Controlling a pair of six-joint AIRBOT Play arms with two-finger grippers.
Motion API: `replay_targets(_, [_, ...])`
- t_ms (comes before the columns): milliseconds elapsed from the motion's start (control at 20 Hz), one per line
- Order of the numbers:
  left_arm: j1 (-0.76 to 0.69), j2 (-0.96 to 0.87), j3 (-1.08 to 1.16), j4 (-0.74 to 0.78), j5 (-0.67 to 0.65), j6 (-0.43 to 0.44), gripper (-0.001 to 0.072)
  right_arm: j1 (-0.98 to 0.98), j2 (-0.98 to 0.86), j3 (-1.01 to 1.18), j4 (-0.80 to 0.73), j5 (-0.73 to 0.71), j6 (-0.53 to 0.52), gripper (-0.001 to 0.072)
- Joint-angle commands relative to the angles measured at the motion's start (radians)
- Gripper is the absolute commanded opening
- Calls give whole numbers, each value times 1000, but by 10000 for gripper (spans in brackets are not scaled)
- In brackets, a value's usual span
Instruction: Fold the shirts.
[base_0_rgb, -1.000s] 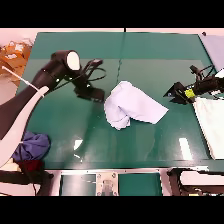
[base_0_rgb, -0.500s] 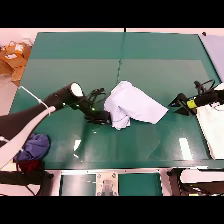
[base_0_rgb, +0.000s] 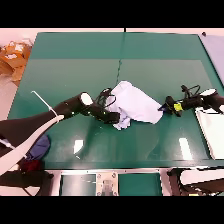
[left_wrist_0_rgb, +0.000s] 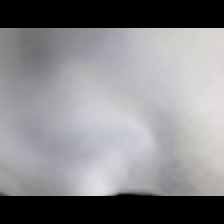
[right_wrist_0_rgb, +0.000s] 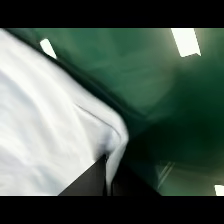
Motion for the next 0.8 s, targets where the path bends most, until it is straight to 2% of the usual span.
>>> replay_targets(0, [-7,55,43,150,-119,-39,22,35,-4,37,105,46,-64,22])
replay_targets(150, [-7,206,153,549,-249,-247,22,27,61,167,144,174,-63,21])
replay_targets(250, [-7,318,264,729,-337,-301,22,15,180,261,225,227,-57,22])
replay_targets(450, [-7,451,576,901,-480,-288,21,-31,489,428,338,209,-22,21])
replay_targets(750, [-7,510,1060,903,-674,-157,22,-177,846,644,330,147,79,21])
